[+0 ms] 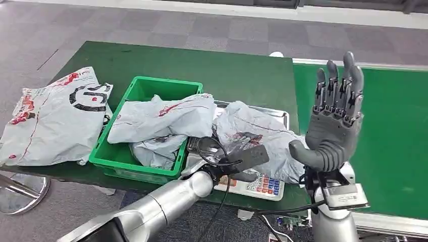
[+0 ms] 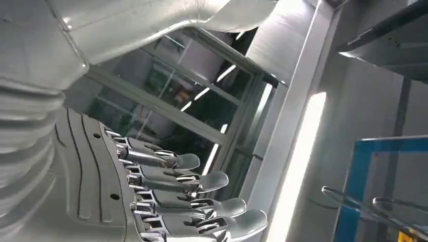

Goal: Moved the parcel from conveyor to table for the left to box.

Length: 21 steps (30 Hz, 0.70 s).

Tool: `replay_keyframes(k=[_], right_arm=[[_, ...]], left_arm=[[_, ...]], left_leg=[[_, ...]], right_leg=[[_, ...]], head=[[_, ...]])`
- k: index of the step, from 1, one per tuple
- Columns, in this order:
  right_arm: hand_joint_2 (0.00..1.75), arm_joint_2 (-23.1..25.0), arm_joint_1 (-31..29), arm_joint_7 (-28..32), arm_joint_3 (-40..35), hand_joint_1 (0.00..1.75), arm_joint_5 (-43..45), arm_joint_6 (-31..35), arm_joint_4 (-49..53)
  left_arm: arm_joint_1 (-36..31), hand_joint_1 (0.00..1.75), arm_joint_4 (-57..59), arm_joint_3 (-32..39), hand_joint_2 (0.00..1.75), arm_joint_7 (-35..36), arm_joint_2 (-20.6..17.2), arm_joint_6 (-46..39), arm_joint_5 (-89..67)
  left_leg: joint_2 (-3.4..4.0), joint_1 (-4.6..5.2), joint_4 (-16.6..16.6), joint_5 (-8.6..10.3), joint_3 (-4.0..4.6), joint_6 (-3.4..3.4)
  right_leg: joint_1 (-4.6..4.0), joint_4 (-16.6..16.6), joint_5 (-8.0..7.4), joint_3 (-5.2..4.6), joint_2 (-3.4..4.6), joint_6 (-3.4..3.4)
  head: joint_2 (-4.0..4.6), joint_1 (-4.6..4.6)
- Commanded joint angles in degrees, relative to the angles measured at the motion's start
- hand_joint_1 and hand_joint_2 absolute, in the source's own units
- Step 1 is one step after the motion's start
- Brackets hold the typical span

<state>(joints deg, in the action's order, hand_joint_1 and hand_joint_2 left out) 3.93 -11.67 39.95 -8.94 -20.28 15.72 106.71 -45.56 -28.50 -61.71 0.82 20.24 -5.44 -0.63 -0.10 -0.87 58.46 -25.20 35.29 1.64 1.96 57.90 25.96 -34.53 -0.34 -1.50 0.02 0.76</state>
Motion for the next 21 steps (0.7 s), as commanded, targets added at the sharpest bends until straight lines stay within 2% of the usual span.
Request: replay_keyframes(k=[1,10,11,15,21], right_arm=[[1.75,2.49,0.37,0.05,1.63,0.0,-0.75,-0.52,-1.2],[1.75,3.03,-0.56,-0.56,2.45,0.0,-1.34,-0.4,-2.42],[1.75,3.12,-0.58,-0.86,2.52,0.0,-1.69,-0.36,-2.34],[1.75,3.29,-0.46,-1.58,3.48,0.0,-2.05,-0.11,-2.2],[1.75,3.13,-0.91,-1.94,4.27,0.0,-1.62,-0.35,-3.13]], left_arm=[[-4.12,0.0,7.49,-15.83,1.75,4.95,-0.24,-1.52,-2.99],[-4.14,0.0,8.4,-14.83,1.75,3.89,-0.24,-0.73,-2.48],[-4.08,1.75,8.45,-15.16,1.75,4.32,-0.24,-0.42,-2.89],[-3.18,1.75,8.6,-16.94,1.75,5.61,-0.24,0.42,-5.51],[-2.4,1.75,8.14,-12.25,1.75,0.48,-0.24,-0.07,-1.61]], left_leg=[[0.05,-0.04,-0.07,-0.02,-0.15,-0.05],[0.13,-0.03,-0.08,-0.01,-0.21,-0.06],[0.15,-0.05,-0.12,-0.01,-0.27,-0.09],[0.13,-0.02,-0.11,-0.01,-0.28,-0.07],[0.11,-0.01,-0.14,-0.02,-0.48,-0.07]], right_leg=[[-0.07,-0.09,0.0,0.14,0.05,0.13],[-0.06,-0.1,-0.04,0.14,0.17,0.14],[-0.09,-0.16,-0.06,0.2,0.18,0.18],[-0.05,-0.11,-0.03,0.21,0.16,0.14],[-0.04,-0.15,-0.02,0.42,0.15,0.13]], head=[[0.0,0.0],[0.0,0.0],[0.0,0.0],[0.0,0.0],[0.0,0.0]])
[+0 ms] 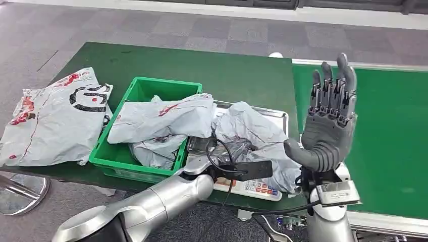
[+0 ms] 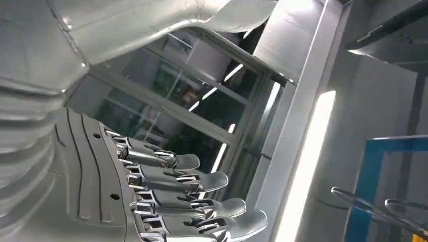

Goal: Moved the parcel from conveyor to table for the left to box.

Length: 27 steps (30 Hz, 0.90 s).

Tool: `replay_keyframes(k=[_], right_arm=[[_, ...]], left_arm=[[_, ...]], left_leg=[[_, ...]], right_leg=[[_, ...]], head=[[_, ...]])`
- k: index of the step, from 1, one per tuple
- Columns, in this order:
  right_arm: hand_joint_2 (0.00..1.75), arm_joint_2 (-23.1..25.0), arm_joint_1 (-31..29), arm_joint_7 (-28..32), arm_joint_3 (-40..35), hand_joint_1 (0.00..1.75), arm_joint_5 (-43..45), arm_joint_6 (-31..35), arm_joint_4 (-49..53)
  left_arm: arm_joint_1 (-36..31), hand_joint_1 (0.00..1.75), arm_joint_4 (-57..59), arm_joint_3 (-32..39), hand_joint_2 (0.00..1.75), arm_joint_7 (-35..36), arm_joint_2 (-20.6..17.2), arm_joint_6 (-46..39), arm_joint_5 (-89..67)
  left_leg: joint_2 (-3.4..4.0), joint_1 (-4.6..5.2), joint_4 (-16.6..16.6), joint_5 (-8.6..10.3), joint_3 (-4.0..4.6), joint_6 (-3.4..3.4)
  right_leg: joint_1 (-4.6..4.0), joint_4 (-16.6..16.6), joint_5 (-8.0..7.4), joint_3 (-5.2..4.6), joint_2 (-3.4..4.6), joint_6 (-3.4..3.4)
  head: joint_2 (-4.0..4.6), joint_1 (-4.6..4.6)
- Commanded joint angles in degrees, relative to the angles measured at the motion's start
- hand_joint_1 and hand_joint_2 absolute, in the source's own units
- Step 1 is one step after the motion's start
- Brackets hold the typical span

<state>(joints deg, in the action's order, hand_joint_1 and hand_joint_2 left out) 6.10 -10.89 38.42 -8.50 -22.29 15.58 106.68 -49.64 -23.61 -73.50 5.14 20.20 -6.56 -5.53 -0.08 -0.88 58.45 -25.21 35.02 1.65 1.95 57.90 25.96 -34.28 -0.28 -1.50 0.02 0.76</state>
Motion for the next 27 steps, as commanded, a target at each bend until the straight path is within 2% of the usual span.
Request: replay_keyframes(k=[1,9,11,12,13,15,17,19,27], right_arm=[[1.75,0.96,-1.78,-0.56,3.93,0.0,0.51,-0.29,-3.24],[1.75,0.89,-1.71,-1.42,4.83,0.0,1.15,-0.72,-4.02],[1.75,0.89,-1.2,-1.14,5.15,0.0,1.33,-0.46,-3.54],[1.75,0.85,-1.11,-1.12,5.17,0.0,1.33,-0.47,-3.46],[1.75,1.01,-0.29,-1.08,5.45,0.0,1.35,0.06,-2.22],[1.75,0.95,0.2,-1.02,5.39,0.0,1.48,0.0,-1.78],[1.75,0.63,0.66,-1.03,4.96,0.0,1.87,0.24,-1.29],[1.75,0.49,0.55,-0.99,4.7,0.0,1.96,0.53,-1.75],[1.75,0.49,0.55,-0.99,4.7,0.0,1.96,0.53,-1.75]], left_arm=[[1.72,1.75,3.12,0.07,1.75,-4.11,-0.2,1.35,3.9],[2.88,1.75,2.84,3.95,1.75,-10.38,-0.2,3.17,8.64],[3.56,1.75,1.77,8.89,1.75,-20.4,-0.2,-2.35,12.11],[3.32,1.75,1.82,8.92,1.75,-20.38,-0.2,-2.26,12.11],[4.43,1.75,0.0,14.06,1.75,-31.29,-0.2,-14.02,13.42],[4.16,1.75,-0.38,15.24,1.75,-33.62,-0.2,-14.88,13.9],[6.24,1.75,-6.82,21.99,1.75,-45.14,-1.01,-23.58,12.65],[7.81,1.75,-12.22,24.26,1.75,-45.14,-2.35,-24.35,11.11],[7.81,1.75,-12.22,24.26,1.75,-45.14,-2.35,-24.35,11.11]], left_leg=[[0.11,-0.03,-0.16,-0.01,-0.24,-0.09],[0.14,-0.03,-0.26,0.0,-0.29,-0.13],[0.11,-0.03,-0.19,-0.02,-0.26,-0.1],[0.13,-0.03,-0.25,-0.01,-0.32,-0.11],[0.01,-0.02,-0.12,-0.04,-0.2,-0.08],[0.03,-0.01,-0.21,-0.03,-0.25,-0.12],[-0.02,-0.03,-0.03,-0.07,-0.05,-0.11],[0.07,-0.02,-0.06,-0.09,-0.07,-0.07],[0.1,-0.04,-0.09,-0.11,-0.09,-0.06]], right_leg=[[-0.06,-0.2,-0.05,0.22,0.11,0.16],[-0.07,-0.32,-0.09,0.32,0.1,0.18],[-0.07,-0.25,-0.05,0.29,0.07,0.16],[-0.07,-0.3,-0.06,0.34,0.09,0.2],[-0.04,-0.15,0.0,0.25,-0.04,0.12],[-0.05,-0.23,-0.01,0.28,-0.02,0.19],[-0.07,-0.09,0.03,0.09,-0.07,0.17],[-0.05,-0.09,0.01,0.03,0.1,0.16],[-0.08,-0.14,-0.02,0.04,0.15,0.18]], head=[[0.0,0.0],[0.0,0.0],[0.0,0.0],[0.0,0.0],[0.0,0.0],[0.0,0.0],[0.0,0.0],[0.0,0.0],[0.0,0.0]])
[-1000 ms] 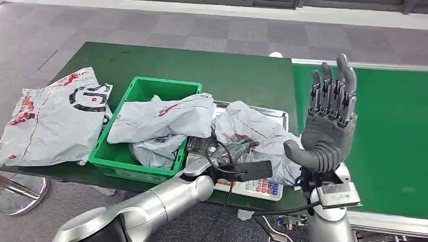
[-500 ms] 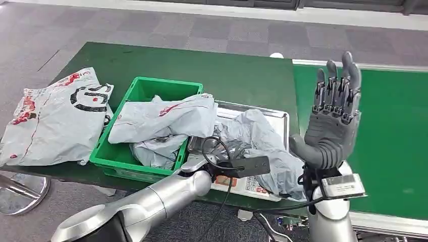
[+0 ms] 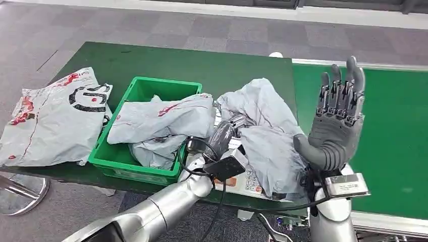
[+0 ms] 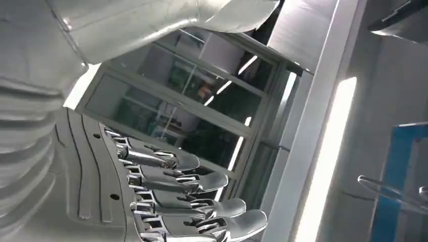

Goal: Moved the parcel from conveyor to table for the left to box.

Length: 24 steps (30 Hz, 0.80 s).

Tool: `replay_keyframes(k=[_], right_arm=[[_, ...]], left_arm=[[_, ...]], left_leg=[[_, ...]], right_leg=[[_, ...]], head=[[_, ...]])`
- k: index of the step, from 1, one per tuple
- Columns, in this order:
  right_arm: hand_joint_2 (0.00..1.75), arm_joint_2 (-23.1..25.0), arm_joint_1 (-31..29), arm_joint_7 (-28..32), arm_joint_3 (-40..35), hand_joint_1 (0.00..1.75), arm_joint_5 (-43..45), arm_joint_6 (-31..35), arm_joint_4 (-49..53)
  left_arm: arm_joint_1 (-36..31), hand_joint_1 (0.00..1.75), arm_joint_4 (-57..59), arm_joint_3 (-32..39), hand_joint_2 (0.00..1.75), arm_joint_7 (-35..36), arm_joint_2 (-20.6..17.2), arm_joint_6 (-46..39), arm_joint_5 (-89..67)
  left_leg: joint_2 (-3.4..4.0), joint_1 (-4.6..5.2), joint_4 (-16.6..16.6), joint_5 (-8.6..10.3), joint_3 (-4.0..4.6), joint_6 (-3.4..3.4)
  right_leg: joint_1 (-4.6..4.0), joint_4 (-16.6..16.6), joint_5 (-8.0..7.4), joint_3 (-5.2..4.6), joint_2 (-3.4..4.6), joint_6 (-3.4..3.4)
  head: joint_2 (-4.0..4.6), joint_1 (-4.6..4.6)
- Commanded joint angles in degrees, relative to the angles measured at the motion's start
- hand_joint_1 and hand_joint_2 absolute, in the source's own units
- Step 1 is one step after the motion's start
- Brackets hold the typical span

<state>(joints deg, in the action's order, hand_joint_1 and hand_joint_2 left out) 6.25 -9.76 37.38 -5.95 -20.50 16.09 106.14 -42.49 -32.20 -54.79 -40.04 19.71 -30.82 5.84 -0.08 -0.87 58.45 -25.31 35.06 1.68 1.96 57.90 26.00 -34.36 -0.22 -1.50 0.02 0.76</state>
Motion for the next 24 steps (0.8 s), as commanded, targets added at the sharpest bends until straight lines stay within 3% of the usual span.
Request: replay_keyframes(k=[1,4,8,10,11,12,13,14,16,17,19,24], right_arm=[[1.75,0.16,-0.59,0.1,2.01,0.0,0.26,0.27,-1.45],[1.75,-1.33,0.51,0.99,1.64,0.0,1.76,2.16,-2.09],[1.75,-3.07,1.82,2.32,1.41,0.0,3.36,3.63,-2.61],[1.75,-3.56,2.45,2.5,1.49,0.0,3.52,4.51,-2.27],[1.75,-3.62,3.01,2.5,1.69,0.0,3.47,4.97,-1.58],[1.75,-3.79,3.36,2.44,1.73,0.0,3.43,5.02,-0.99],[1.75,-3.85,3.72,2.16,1.97,0.0,3.28,5.07,-0.38],[1.75,-3.76,4.4,1.94,2.39,0.0,2.95,4.9,0.41],[1.75,-3.66,5.46,2.02,2.98,0.0,2.79,4.46,1.27],[1.75,-3.33,5.88,2.26,3.54,0.0,2.61,4.33,1.59],[1.75,-2.86,6.47,2.47,4.12,0.0,2.17,3.82,2.28],[1.75,-2.69,6.37,2.43,4.16,0.0,2.03,3.71,2.27]], left_arm=[[2.28,1.75,-7.95,7.09,1.75,0.04,-2.7,-0.54,-1.71],[10.23,1.75,-30.91,15.5,1.75,0.04,-6.68,-3.57,-6.15],[14.2,1.75,-43.5,20.51,1.75,0.04,-10.43,-7.05,-8.94],[15.66,1.75,-41.74,28.05,1.75,0.04,-10.65,-9.18,-20.44],[15.03,1.75,-35.48,33.27,1.75,0.04,-10.03,-9.18,-29.39],[13.24,1.75,-30.26,34.32,1.75,1.76,-10.93,-9.18,-35.57],[13.05,1.75,-28.31,40.2,1.75,3.98,-9.99,-9.18,-49.2],[11.53,1.75,-22.89,41.97,1.75,9.79,-11.88,-8.5,-52.59],[10.32,1.75,-19.22,42.84,1.75,10.93,-15.02,-9.1,-53.74],[9.1,1.75,-15.79,43.94,1.75,16.72,-16.93,-8.22,-58.46],[8.05,1.75,-13.08,45.75,1.75,21.95,-19.12,-5.12,-61.28],[7.95,1.75,-13.16,45.72,1.75,22.07,-18.53,-4.55,-61.51]], left_leg=[[0.04,0.0,-0.04,0.0,-0.07,-0.06],[0.13,0.02,-0.08,-0.01,-0.08,-0.06],[0.26,-0.05,-0.2,-0.11,-0.3,-0.1],[0.33,-0.04,-0.12,-0.12,-0.18,0.01],[0.35,-0.06,-0.16,-0.12,-0.24,-0.01],[0.46,-0.04,-0.3,-0.08,-0.37,-0.02],[0.31,-0.06,-0.24,-0.07,-0.29,0.0],[0.3,-0.06,-0.29,-0.05,-0.32,-0.02],[0.3,-0.07,-0.24,-0.05,-0.25,-0.01],[0.33,-0.07,-0.3,-0.03,-0.32,-0.03],[0.4,-0.04,-0.28,-0.05,-0.33,0.01],[0.49,-0.12,-0.18,-0.03,-0.22,0.05]], right_leg=[[-0.03,-0.05,-0.02,0.05,0.04,0.11],[-0.01,-0.07,-0.03,0.03,0.12,0.12],[-0.11,-0.23,0.01,0.22,0.25,0.28],[-0.07,-0.11,-0.01,0.06,0.34,0.19],[-0.1,-0.16,-0.01,0.11,0.35,0.22],[-0.08,-0.24,-0.05,0.17,0.46,0.26],[-0.09,-0.18,0.0,0.16,0.31,0.21],[-0.1,-0.22,0.0,0.19,0.27,0.26],[-0.09,-0.15,0.02,0.13,0.22,0.21],[-0.1,-0.22,-0.01,0.18,0.25,0.25],[-0.06,-0.15,0.02,0.13,0.33,0.23],[-0.14,-0.09,0.02,-0.04,0.42,0.32]], head=[[0.0,0.0],[0.0,0.0],[0.0,0.0],[0.0,0.0],[0.0,0.0],[0.0,0.0],[0.0,0.0],[0.0,0.0],[0.0,0.0],[0.0,0.02],[0.0,0.0],[0.0,0.02]])
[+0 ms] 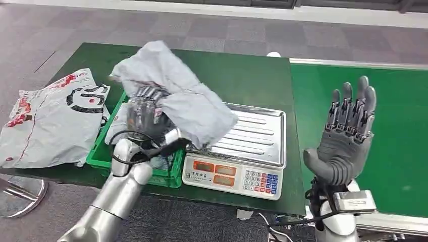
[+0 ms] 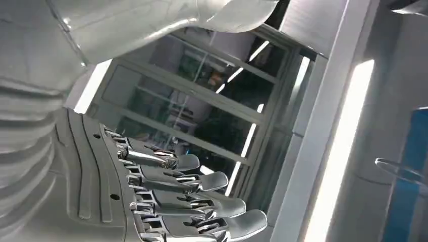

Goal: Moved the parcel from conveyor to table for the left to box.

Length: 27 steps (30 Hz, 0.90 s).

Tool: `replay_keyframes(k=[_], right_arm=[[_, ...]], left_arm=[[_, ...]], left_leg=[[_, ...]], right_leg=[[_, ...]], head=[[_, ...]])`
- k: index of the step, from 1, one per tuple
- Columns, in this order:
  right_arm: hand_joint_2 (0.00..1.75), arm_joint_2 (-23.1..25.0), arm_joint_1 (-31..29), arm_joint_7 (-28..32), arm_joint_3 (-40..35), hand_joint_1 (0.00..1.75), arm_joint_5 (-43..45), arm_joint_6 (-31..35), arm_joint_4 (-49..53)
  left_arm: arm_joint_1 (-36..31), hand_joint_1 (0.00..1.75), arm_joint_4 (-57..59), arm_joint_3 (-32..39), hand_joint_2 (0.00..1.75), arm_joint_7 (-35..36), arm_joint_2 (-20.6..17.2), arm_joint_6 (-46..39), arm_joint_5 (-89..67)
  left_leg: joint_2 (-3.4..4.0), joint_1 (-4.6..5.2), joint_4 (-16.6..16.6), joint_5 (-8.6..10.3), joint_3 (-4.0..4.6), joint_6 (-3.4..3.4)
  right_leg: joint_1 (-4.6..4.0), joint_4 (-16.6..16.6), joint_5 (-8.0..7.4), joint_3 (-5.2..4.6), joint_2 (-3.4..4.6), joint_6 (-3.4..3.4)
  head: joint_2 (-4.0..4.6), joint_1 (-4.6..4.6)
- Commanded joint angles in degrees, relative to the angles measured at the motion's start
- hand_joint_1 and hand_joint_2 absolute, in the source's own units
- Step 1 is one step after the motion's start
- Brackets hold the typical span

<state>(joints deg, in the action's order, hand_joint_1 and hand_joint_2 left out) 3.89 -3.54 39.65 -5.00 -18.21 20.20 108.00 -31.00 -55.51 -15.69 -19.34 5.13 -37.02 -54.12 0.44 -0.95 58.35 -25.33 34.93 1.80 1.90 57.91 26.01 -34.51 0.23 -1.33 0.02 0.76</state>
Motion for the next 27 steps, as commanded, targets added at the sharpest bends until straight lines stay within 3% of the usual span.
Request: replay_keyframes(k=[1,4,8,13,18,25,27], right_arm=[[1.75,-0.33,0.15,0.16,3.22,0.0,-0.26,-0.4,0.41],[1.75,-0.33,0.15,0.16,3.22,0.0,-0.26,-0.4,0.41],[1.75,0.37,0.66,-0.03,4.69,0.0,-1.65,-1.76,1.27],[1.75,1.37,1.01,-0.31,6.4,0.0,-2.51,-2.66,1.27],[1.75,1.7,1.91,-0.35,6.89,0.0,-3.03,-2.49,1.74],[1.75,1.81,1.62,-0.44,6.91,0.0,-3.1,-2.58,1.58],[1.75,2.16,1.0,-0.92,7.1,0.0,-3.64,-2.74,1.1]], left_arm=[[-3.54,1.75,10.15,6.62,1.75,1.37,-3.95,1.66,-1.55],[-3.54,1.75,10.15,6.62,1.75,1.37,-3.95,1.66,-1.55],[-4.15,1.75,13.98,9.24,1.75,17.37,-8.31,12.05,-10.34],[-4.67,1.75,19.76,15.71,1.75,21.98,-11.01,17.96,-11.13],[-4.31,1.75,18.75,15.44,1.75,21.49,-11.25,26.07,-13.47],[-4.6,1.75,18.88,15.01,1.75,22.29,-10.42,27.07,-14.03],[-5.77,1.75,20.93,14.05,1.75,23.15,-10.4,31.61,-15.24]], left_leg=[[-0.12,-0.06,-0.1,0.0,-0.12,-0.08],[-0.11,-0.05,-0.08,-0.04,-0.13,-0.11],[-0.04,-0.01,-0.04,-0.08,-0.06,-0.06],[0.2,-0.07,-0.19,-0.1,-0.26,-0.05],[0.09,-0.14,-0.14,-0.09,-0.19,-0.02],[0.1,-0.11,-0.13,-0.09,-0.27,0.03],[0.1,-0.09,-0.1,-0.12,-0.28,0.1]], right_leg=[[-0.09,-0.13,0.03,0.17,-0.12,0.17],[-0.09,-0.15,0.04,0.24,-0.11,0.15],[-0.03,-0.06,0.03,0.13,-0.03,0.11],[-0.11,-0.16,-0.03,0.21,0.22,0.24],[-0.18,-0.13,0.03,0.18,0.04,0.19],[-0.14,-0.08,0.02,0.27,0.05,0.19],[-0.12,-0.03,0.04,0.25,0.04,0.17]], head=[[0.0,0.0],[0.0,0.0],[0.0,0.02],[0.0,0.02],[0.0,0.02],[0.0,0.02],[0.0,0.02]])
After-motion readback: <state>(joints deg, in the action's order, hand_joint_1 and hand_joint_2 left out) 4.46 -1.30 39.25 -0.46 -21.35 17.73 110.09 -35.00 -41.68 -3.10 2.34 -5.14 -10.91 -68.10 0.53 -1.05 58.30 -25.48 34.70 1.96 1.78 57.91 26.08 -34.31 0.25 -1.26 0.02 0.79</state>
